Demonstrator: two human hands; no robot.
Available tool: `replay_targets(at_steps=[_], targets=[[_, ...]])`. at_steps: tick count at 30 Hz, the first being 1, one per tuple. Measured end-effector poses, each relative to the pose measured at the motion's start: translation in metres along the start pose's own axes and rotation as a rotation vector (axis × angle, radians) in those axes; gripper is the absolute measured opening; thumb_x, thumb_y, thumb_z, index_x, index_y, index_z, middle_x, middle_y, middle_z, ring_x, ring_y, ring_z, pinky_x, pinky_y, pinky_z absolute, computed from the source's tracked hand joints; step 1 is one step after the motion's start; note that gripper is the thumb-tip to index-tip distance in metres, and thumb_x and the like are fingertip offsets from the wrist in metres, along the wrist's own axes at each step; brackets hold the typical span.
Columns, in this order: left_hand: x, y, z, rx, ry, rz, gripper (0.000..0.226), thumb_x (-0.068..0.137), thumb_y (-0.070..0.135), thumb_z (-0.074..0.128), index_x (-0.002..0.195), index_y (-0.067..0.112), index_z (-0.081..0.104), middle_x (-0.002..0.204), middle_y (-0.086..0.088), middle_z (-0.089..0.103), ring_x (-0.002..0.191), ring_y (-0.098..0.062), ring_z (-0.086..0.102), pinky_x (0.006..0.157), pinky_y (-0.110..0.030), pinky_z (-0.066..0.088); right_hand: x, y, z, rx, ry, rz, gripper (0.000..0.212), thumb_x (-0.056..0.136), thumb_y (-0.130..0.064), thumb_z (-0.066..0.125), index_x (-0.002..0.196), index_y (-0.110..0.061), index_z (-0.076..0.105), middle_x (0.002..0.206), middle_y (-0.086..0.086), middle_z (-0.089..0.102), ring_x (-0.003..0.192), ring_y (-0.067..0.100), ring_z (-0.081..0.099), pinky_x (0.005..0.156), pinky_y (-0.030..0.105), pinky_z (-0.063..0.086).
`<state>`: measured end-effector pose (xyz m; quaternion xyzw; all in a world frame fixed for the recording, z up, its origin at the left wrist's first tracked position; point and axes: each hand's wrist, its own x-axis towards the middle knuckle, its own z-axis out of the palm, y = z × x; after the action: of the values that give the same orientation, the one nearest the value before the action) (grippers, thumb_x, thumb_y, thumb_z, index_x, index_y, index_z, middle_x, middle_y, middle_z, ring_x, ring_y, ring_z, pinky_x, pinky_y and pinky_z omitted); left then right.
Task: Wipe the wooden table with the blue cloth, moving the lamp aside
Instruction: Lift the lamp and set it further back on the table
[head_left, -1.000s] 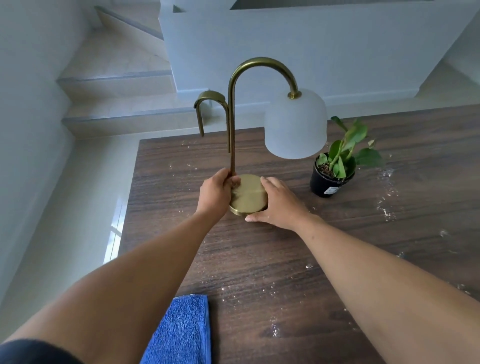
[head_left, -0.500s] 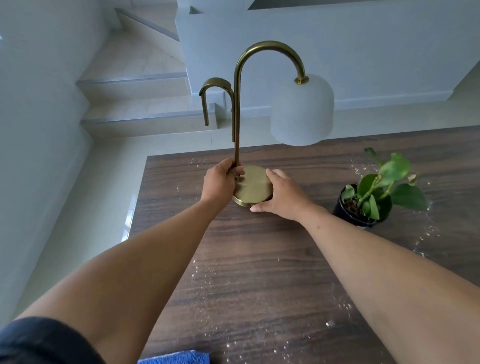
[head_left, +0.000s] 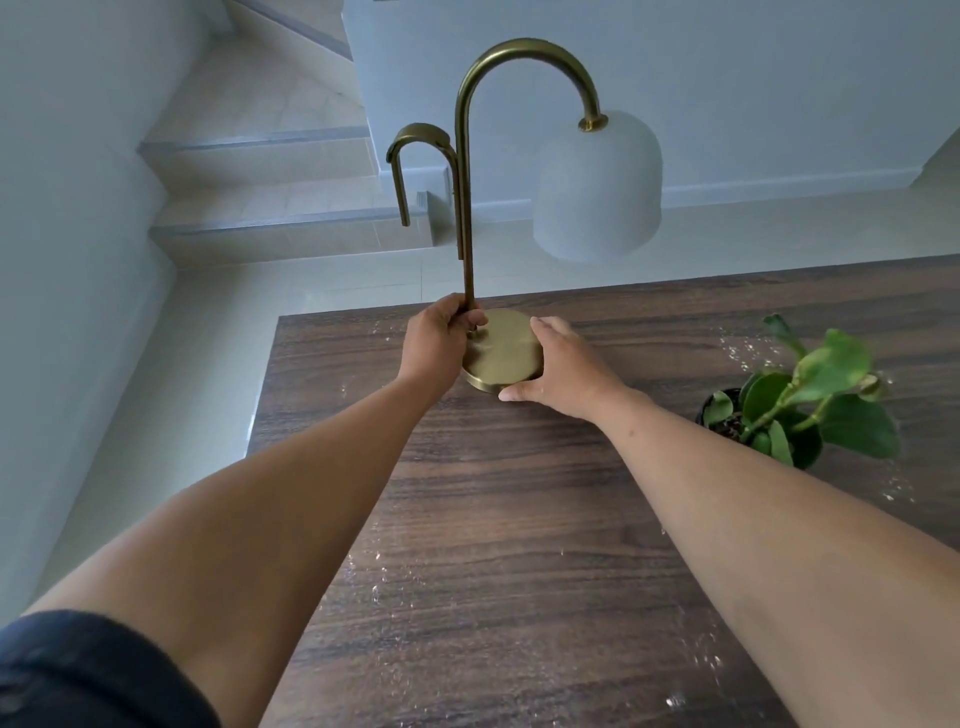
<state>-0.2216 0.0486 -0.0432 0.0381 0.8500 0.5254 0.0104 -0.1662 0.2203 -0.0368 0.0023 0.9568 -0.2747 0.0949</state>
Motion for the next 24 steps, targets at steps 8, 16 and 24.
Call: replay_targets(at_steps=[8, 16, 24], targets=[[-0.017, 0.007, -0.009, -0.008, -0.076, -0.079, 0.026, 0.100, 0.018, 0.054, 0.126, 0.017, 0.060, 0.114, 0.001, 0.066, 0.084, -0.002, 0.059, 0.060, -0.004, 0.043, -0.030, -0.003, -0.004, 0.023, 0.072, 0.013, 0.094, 0.080, -0.043, 0.079, 0.153, -0.010, 0.029, 0.155, -0.001, 0.031, 0.138, 0.022, 0.038, 0.112, 0.037, 0.035], [-0.079, -0.004, -0.018, 0.112, -0.004, -0.037, 0.034, 0.100, 0.027, 0.056, 0.130, 0.013, 0.059, 0.108, 0.007, 0.059, 0.104, -0.012, 0.057, 0.085, -0.023, 0.040, -0.097, 0.005, 0.007, 0.059, 0.165, 0.080, 0.069, 0.094, -0.027, 0.064, 0.153, -0.010, 0.032, 0.157, 0.000, 0.031, 0.140, 0.022, 0.037, 0.111, 0.038, 0.037], [-0.135, 0.021, 0.030, 0.114, -0.045, 0.113, 0.028, 0.096, 0.036, 0.060, 0.112, 0.014, 0.068, 0.100, 0.003, 0.066, 0.093, -0.012, 0.059, 0.078, -0.022, 0.042, -0.187, 0.038, 0.013, 0.112, 0.363, 0.160, 0.045, 0.093, -0.018, 0.062, 0.136, -0.008, 0.056, 0.118, 0.004, 0.057, 0.102, 0.018, 0.057, 0.086, 0.027, 0.044]])
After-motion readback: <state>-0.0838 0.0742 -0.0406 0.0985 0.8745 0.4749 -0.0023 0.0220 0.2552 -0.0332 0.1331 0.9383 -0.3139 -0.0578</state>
